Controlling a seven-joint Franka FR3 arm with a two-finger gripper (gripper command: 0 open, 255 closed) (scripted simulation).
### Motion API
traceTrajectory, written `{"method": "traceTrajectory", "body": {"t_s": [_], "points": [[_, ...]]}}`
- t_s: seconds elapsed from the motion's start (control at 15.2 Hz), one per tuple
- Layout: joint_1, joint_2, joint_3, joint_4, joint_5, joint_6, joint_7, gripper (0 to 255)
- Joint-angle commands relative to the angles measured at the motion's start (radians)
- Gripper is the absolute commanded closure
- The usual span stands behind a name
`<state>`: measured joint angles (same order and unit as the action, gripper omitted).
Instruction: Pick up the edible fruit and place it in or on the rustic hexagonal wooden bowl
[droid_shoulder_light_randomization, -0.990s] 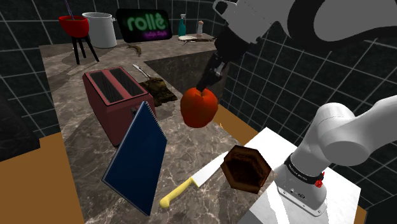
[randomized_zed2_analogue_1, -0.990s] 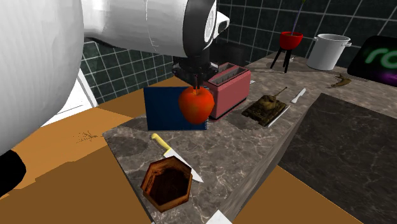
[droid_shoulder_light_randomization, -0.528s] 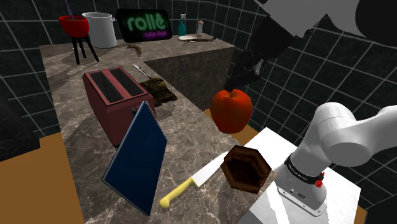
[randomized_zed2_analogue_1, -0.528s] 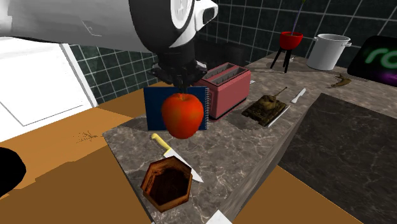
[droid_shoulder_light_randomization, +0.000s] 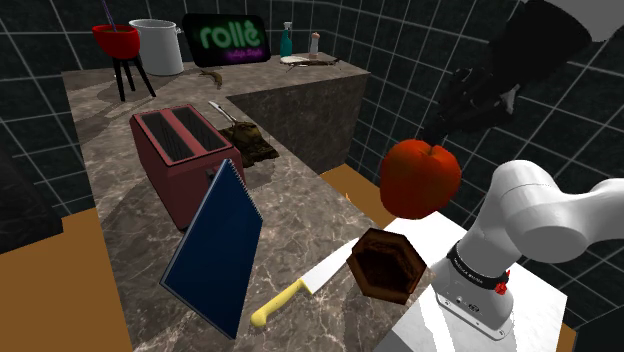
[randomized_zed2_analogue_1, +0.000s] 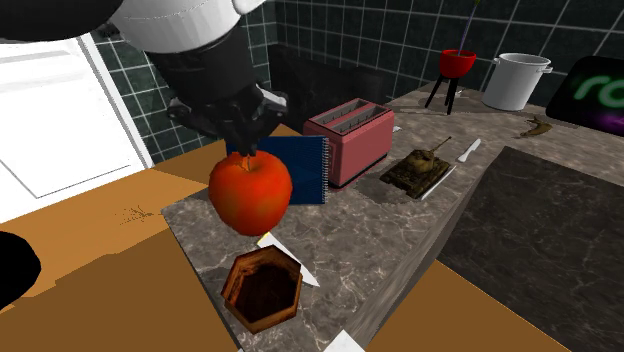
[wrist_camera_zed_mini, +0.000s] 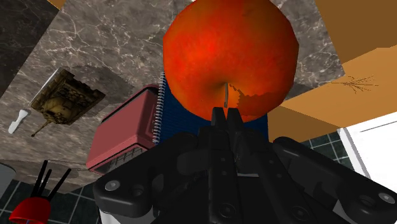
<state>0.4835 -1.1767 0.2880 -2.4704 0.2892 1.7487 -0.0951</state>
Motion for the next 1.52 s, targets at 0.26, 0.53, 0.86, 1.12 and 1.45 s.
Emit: {"method": "traceTrajectory", "body": {"t_s": [0.26,0.53,0.86,1.12,1.45], "points": [[0.027,-0.093,0.003,-0.020,0.008,-0.073,0.028,255],[0.037,-0.128,0.017,-0.086,0.021,-0.041,0.028,255],[0.052,-0.169,0.035,-0.167,0.040,-0.002,0.028,255],[0.066,-0.200,0.053,-0.230,0.056,0.029,0.029,255],[0.086,-0.237,0.078,-0.307,0.080,0.068,0.032,255]]}}
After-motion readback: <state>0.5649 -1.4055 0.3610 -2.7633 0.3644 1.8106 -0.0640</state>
